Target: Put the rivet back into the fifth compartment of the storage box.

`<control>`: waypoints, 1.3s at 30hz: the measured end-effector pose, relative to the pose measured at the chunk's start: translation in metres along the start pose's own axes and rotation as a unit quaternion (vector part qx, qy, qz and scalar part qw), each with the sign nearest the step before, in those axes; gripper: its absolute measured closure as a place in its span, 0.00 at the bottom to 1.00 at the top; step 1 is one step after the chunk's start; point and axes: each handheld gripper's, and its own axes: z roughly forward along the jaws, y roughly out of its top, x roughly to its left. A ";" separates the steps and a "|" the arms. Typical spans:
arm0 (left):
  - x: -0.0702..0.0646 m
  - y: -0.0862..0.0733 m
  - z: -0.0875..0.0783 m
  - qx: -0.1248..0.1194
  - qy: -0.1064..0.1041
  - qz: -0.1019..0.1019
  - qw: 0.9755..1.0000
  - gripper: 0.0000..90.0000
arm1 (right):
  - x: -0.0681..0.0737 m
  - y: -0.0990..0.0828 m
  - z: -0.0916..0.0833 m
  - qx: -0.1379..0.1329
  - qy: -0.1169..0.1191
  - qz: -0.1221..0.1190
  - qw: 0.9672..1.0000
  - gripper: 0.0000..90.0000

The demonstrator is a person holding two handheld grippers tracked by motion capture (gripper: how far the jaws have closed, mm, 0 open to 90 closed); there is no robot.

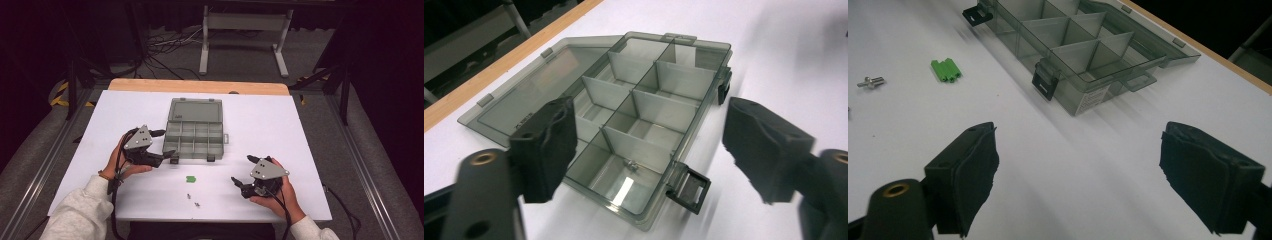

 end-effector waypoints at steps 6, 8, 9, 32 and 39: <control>-0.005 0.001 -0.004 -0.010 0.005 -0.003 1.000 0.11 | 0.000 0.000 0.000 -0.001 -0.002 0.001 1.000 0.17; -0.007 0.000 -0.005 -0.014 0.002 -0.006 1.000 0.10 | 0.000 0.000 -0.001 -0.001 -0.003 0.000 1.000 0.17; -0.009 0.000 -0.006 -0.014 0.001 -0.003 1.000 0.10 | 0.000 0.000 -0.001 -0.001 -0.003 0.000 1.000 0.17; -0.066 -0.011 -0.008 0.014 -0.083 0.040 0.996 0.14 | 0.000 -0.001 -0.001 0.001 -0.003 0.001 1.000 0.17; -0.086 -0.017 0.007 0.052 -0.137 0.068 0.987 0.33 | 0.000 -0.001 -0.001 0.002 -0.001 0.001 1.000 0.17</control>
